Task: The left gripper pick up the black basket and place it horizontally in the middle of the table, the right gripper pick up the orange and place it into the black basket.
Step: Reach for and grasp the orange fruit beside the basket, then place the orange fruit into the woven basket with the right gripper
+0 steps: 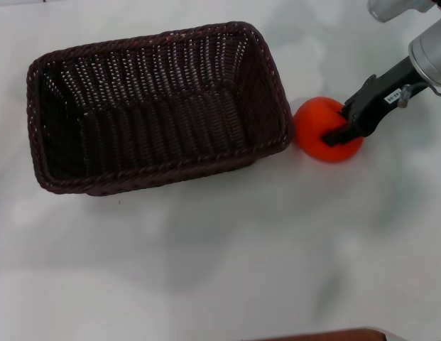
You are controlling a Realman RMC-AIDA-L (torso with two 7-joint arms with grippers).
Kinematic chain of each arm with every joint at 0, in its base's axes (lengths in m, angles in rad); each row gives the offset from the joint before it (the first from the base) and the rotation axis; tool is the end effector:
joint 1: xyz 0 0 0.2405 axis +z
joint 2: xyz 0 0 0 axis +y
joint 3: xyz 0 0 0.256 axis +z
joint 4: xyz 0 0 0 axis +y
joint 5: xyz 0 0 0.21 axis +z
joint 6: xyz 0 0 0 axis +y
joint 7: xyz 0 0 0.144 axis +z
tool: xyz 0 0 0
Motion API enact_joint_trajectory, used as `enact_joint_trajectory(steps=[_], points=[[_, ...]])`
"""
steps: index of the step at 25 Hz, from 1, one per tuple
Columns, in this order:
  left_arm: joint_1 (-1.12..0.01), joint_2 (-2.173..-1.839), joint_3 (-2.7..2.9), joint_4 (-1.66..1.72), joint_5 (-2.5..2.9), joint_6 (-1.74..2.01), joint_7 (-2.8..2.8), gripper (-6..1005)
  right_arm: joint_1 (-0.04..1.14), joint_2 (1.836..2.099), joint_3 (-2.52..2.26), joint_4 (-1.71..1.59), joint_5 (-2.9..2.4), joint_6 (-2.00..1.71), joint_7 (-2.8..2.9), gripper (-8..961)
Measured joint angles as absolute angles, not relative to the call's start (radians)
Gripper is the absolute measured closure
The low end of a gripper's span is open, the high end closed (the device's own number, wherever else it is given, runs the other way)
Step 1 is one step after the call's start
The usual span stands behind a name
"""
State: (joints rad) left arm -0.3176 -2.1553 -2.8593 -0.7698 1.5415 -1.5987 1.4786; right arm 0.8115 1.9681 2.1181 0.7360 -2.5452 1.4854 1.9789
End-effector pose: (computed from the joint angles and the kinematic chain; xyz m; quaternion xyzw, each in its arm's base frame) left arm -0.3145 0.2918 0.1031 -0.6833 -0.3706 -0.5315 0.3365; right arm 0.2395 0.3892 0.0128 0.2671 0.9493 0.0792 0.1458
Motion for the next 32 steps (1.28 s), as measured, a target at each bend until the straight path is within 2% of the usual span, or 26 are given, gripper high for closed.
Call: enact_joint_trajectory(steps=[9, 13, 20, 23, 29, 32], points=[[-0.319, -2.148, -2.861, -0.758, 1.542, -1.598, 1.479, 100, 0.802, 1.957, 2.183, 0.761, -2.539, 1.487, 1.966, 607], [-0.318, -2.148, -2.862, -0.758, 1.542, -1.599, 1.479, 100, 0.781, 1.949, 2.330, 0.811, -2.486, 1.485, 1.930, 642], [-0.313, -2.149, -2.868, -0.758, 1.542, -1.600, 1.480, 101, 0.715, 1.939, 2.473, 0.830, -2.003, 1.533, 1.819, 706], [-0.313, -2.150, -2.866, -0.757, 1.542, -1.600, 1.480, 102, 0.709, 1.951, 2.439, 0.796, -1.788, 1.583, 1.758, 726], [-0.319, -2.152, -2.861, -0.749, 1.542, -1.600, 1.480, 103, 0.791, 1.998, 2.256, 0.691, -1.691, 1.595, 1.678, 745], [-0.322, -2.149, -2.861, -0.727, 1.542, -1.600, 1.489, 103, 0.822, 2.016, 2.198, 0.652, -1.708, 1.558, 1.667, 677]])
